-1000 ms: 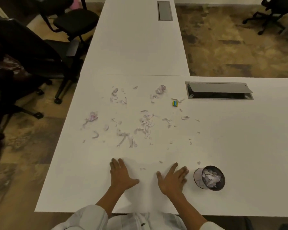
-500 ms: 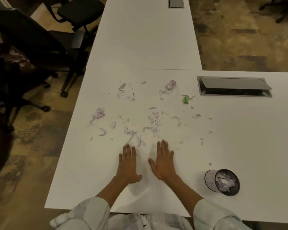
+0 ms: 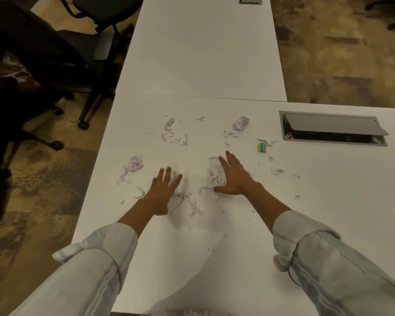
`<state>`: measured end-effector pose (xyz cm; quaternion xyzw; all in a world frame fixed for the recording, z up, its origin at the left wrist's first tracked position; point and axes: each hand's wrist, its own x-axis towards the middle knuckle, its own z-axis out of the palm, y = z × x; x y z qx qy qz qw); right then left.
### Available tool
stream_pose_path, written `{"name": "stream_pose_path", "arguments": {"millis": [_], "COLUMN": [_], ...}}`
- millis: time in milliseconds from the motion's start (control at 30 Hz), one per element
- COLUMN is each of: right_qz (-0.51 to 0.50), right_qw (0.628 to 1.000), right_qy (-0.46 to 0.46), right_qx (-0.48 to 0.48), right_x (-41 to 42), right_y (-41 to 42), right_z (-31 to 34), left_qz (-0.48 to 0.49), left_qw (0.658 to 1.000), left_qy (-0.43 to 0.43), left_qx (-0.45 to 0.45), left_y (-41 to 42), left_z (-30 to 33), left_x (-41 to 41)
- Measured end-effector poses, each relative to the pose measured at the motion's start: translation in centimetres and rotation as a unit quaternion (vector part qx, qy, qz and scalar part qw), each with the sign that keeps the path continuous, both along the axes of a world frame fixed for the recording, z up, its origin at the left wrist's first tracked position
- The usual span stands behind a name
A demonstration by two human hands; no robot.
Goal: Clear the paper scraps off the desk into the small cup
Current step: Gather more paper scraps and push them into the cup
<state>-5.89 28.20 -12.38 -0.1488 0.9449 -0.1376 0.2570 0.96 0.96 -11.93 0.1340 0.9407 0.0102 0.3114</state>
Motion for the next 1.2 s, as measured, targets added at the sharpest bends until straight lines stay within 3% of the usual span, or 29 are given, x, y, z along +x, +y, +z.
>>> {"name": "stream_pose_path", "arguments": {"millis": [200,500,967,1100,1200], "right_qz": [0.067,0.033,0.042,0.029,-0.091], "right_qw": [0.996,0.998,0.990,0.997,0.995], "right_qy": [-0.052,0.033,0.132,0.071,-0.003], "right_qx": [0.022,-0.049,0.012,0.014,-0.049], "right_x": [-0.8,8.5,14.6,14.3,14.0], "right_y": [-2.0,-6.9,-5.3,-4.8,-3.8], "right_z": [-1.7,-3.7,-3.0,-2.0,-2.3], "left_qz": [0.070,0.092,0.076,0.080,0.078], "left_qw": [0.995,0.986,0.987,0.984,0.980], "left_qy": [-0.040,0.021,0.057,0.067,0.120], "left_qx": [0.050,0.140,0.130,0.145,0.141], "left_y": [0.3,4.0,5.3,5.4,4.9], "left_z": [-1.2,-2.7,-2.0,-2.0,-1.7], "left_x": [-2.2,2.1,9.0,10.7,10.9]}}
